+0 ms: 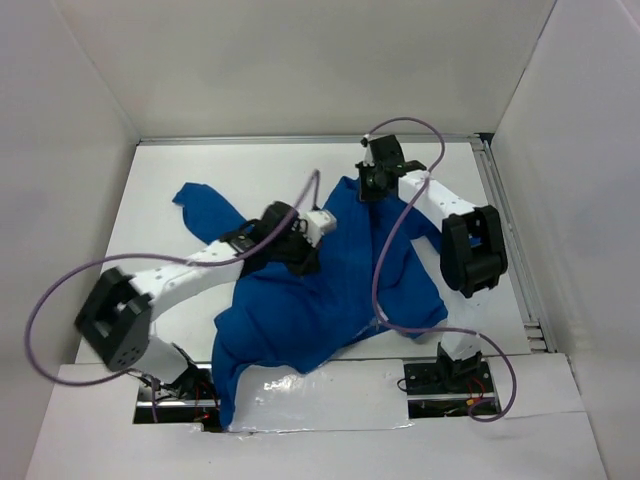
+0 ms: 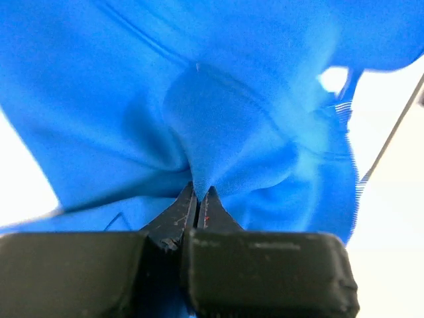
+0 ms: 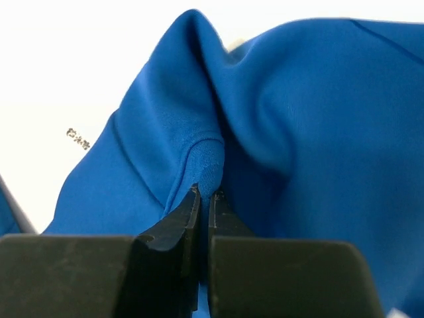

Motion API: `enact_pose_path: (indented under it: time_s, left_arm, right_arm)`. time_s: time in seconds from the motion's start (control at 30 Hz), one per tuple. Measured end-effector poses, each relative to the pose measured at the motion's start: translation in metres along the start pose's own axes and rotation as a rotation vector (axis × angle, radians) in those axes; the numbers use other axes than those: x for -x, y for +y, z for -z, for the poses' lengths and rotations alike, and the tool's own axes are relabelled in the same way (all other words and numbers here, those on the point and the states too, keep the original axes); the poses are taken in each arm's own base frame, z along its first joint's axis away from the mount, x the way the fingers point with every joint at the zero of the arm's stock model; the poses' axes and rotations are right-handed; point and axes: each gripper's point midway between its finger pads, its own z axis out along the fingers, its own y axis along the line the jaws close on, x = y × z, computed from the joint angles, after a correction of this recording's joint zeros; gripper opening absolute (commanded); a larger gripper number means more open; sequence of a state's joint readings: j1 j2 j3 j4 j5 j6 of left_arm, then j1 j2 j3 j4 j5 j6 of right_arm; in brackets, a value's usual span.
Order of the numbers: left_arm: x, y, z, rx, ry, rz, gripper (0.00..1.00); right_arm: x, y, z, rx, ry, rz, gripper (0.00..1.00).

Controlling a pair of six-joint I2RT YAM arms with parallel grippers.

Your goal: Zip up the jacket

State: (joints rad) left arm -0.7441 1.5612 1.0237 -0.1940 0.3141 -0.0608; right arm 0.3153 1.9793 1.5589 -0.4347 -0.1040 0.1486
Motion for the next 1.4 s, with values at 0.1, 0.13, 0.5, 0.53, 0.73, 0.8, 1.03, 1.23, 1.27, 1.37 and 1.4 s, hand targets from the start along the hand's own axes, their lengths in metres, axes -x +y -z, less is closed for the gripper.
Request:
enact_pose_path:
  time_s: [0.1,0.13,0.5,0.53,0.73,0.8,1.03,1.23,1.27,1.37,1.4]
  left_arm:
    - [0.039,0.004,0.05,0.05,-0.173,0.026,0.0]
    - [0.056,0.001,0.072,0.066,-0.253,0.026,0.0]
    - [0.14,-0.096,0.285,-0.039,-0.851,-0.027,0.0]
    - [0.143,-0.106,0.3,-0.07,-0.878,-0.037,0.0]
    - [0.164,-0.177,0.401,-0.284,-1.029,-0.167,0.0]
    - [0.167,-0.198,0.434,-0.346,-1.072,-0.219,0.0]
    - [0.18,-0.217,0.473,-0.4,-1.13,-0.223,0.0]
    - [0.219,-0.148,0.425,-0.155,-1.11,0.1,0.0]
    - [0.229,-0.126,0.41,-0.077,-1.097,0.167,0.0]
    - [0.254,-0.039,0.349,0.139,-0.988,0.38,0.0]
    - [0.257,0.004,0.324,0.202,-0.933,0.465,0.0]
  right_arm:
    - [0.006,0.003,0.028,-0.018,-0.041,-0.012,0.0]
    - [0.011,0.005,0.044,-0.025,-0.071,-0.019,0.0]
    - [0.075,0.091,0.377,0.213,-0.72,-0.13,0.0]
    - [0.075,0.095,0.409,0.252,-0.78,-0.14,0.0]
    - [0.074,0.109,0.579,0.491,-1.067,-0.159,0.0]
    - [0.071,0.114,0.619,0.571,-1.127,-0.148,0.0]
    - [0.075,0.119,0.658,0.652,-1.173,-0.173,0.0]
    - [0.132,0.111,0.573,0.423,-1.085,-0.297,0.0]
    - [0.144,0.109,0.545,0.371,-1.048,-0.315,0.0]
    - [0.18,0.099,0.438,0.242,-0.895,-0.359,0.0]
    - [0.194,0.091,0.392,0.194,-0.834,-0.383,0.0]
